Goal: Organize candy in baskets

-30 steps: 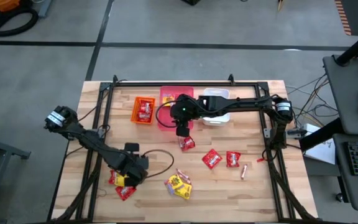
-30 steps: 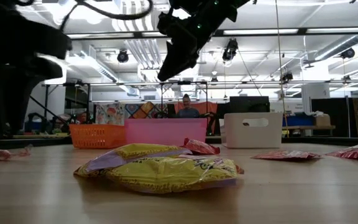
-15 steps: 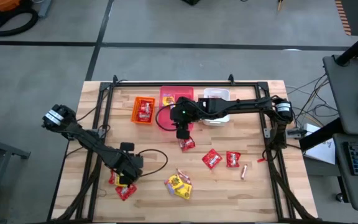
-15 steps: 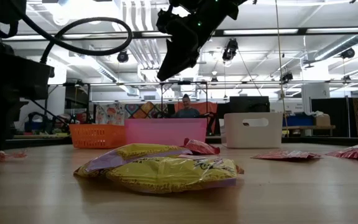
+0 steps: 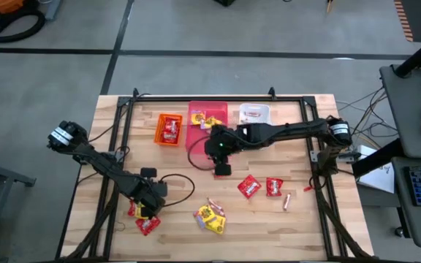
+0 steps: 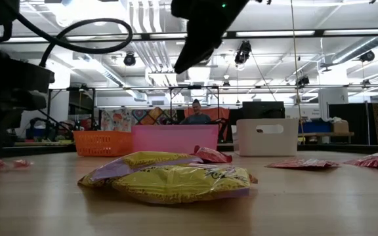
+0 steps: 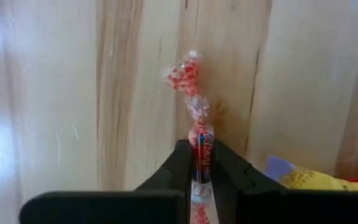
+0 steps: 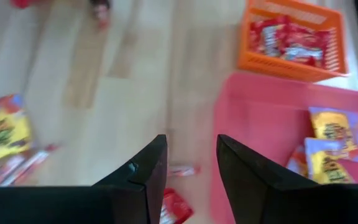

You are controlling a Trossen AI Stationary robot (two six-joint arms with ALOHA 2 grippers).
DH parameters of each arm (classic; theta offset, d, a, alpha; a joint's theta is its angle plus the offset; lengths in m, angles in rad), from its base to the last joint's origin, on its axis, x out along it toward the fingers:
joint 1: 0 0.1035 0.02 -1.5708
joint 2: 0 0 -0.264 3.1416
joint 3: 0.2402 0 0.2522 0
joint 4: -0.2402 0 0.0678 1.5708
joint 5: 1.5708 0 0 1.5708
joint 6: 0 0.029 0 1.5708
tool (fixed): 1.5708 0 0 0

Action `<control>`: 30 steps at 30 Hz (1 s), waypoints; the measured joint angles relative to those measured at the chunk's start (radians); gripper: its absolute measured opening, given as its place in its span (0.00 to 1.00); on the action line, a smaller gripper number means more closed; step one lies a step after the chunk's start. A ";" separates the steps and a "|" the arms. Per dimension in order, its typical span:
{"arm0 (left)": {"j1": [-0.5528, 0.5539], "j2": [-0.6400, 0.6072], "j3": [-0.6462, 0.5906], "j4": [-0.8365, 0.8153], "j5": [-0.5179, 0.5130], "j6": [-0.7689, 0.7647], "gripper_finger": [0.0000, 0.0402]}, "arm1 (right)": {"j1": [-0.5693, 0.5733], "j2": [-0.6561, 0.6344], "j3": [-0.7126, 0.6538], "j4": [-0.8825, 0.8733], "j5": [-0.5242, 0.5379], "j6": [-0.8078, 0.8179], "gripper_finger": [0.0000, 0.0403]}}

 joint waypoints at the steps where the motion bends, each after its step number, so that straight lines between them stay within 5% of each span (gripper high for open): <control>1: -0.001 -0.007 0.002 0.002 -0.021 0.013 0.04 | 0.012 -0.010 -0.012 -0.003 0.000 0.001 0.32; 7: 0.023 -0.119 0.002 0.187 -0.273 0.239 0.01 | 0.074 -0.074 -0.138 0.114 0.000 0.026 0.29; 13: 0.090 -0.244 -0.051 0.668 -0.516 0.600 0.01 | 0.110 -0.082 -0.382 0.798 0.000 -0.144 0.29; 20: 0.119 -0.332 -0.238 1.242 -0.522 0.810 0.01 | 0.113 -0.056 -0.571 1.459 -0.011 -0.194 0.29; 30: 0.136 -0.305 -0.288 1.458 -0.472 0.810 0.01 | 0.113 -0.013 -0.547 1.582 -0.053 -0.049 0.36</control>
